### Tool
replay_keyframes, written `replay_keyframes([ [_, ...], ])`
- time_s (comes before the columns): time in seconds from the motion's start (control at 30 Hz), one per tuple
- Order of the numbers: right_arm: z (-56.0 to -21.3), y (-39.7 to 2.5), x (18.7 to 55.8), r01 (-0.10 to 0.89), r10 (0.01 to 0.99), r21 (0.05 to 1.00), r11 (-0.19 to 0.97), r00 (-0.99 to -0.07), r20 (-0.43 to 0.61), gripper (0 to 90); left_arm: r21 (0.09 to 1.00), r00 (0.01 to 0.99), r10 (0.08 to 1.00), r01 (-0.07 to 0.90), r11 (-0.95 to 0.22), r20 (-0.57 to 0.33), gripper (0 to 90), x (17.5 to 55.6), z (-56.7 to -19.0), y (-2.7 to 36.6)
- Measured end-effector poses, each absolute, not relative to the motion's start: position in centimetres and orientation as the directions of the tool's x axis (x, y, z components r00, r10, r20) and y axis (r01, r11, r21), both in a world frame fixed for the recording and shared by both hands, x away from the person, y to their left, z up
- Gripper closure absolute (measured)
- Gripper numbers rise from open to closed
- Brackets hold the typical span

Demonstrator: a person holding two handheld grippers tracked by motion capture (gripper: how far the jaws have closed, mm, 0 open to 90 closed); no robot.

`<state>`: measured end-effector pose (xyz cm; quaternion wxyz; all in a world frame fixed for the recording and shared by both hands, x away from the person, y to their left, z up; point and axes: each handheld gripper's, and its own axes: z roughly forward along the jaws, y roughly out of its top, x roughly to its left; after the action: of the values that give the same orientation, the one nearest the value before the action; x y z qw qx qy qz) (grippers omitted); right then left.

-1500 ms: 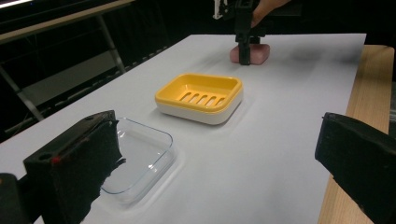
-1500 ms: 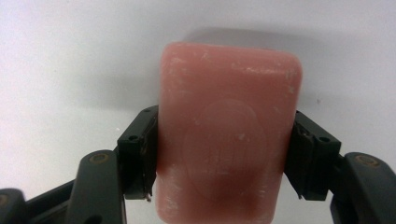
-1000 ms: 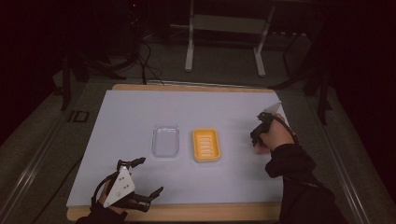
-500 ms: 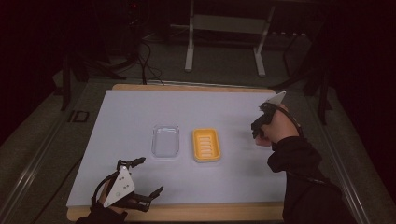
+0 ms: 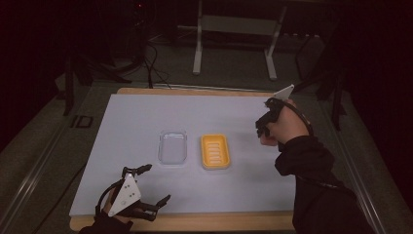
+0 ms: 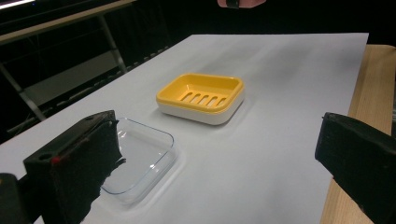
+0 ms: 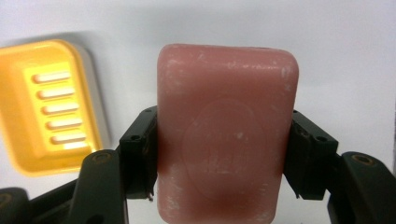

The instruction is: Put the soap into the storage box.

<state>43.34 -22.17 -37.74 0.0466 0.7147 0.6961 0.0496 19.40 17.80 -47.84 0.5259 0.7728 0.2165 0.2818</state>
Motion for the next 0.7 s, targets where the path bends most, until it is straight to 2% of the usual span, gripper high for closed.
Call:
replay_keyframes([
  [0.7,-36.4,-16.1,42.4,0.983,0.996,0.175,0.054,-0.065,0.057,37.5,0.934,0.748,0.630,0.037,-0.355,0.210,0.7,19.4,-47.8,17.8],
])
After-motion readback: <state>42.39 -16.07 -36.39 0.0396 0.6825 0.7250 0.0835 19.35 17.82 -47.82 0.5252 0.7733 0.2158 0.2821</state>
